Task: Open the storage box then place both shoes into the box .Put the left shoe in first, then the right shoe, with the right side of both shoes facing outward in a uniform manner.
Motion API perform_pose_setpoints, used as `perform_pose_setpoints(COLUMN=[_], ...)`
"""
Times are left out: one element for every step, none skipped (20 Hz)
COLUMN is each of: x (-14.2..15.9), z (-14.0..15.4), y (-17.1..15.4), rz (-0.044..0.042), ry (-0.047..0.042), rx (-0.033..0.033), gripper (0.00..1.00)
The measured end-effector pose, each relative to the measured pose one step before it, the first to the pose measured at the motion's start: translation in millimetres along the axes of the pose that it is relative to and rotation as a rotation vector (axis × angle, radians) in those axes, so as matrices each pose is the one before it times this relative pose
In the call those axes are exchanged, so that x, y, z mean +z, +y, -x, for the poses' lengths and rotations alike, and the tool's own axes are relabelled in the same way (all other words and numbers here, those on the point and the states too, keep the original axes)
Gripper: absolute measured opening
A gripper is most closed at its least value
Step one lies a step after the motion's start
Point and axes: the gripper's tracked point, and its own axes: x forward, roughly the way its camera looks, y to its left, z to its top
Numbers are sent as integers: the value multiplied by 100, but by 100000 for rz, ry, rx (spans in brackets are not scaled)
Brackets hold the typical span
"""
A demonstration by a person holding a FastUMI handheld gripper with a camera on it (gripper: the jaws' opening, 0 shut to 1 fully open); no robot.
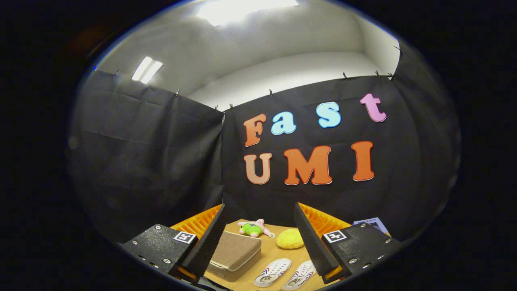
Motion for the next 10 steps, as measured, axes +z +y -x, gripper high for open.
perform_pose_setpoints(x=[-1893, -1893, -1535, -1389, -1174, -1137, -1257, -1358, -1059, -1089], z=[-699, -730, -700, -853, -815, -975, -882, -1141, -992, -858], y=[174, 458, 478, 444, 467, 424, -60, -417, -142, -9], rz=[-689, -1471, -2500, -3335, -3803, -4146, -4599, -5215, -5850, -6014], ry=[5420, 5421, 4934, 4668, 3782, 3788, 4661, 4900, 4457, 4165], rx=[520, 1347, 2260, 2651, 3186, 2996, 1684, 1430, 2086, 2361], gripper=[99, 99, 99, 99, 99, 99, 99, 98, 98, 98])
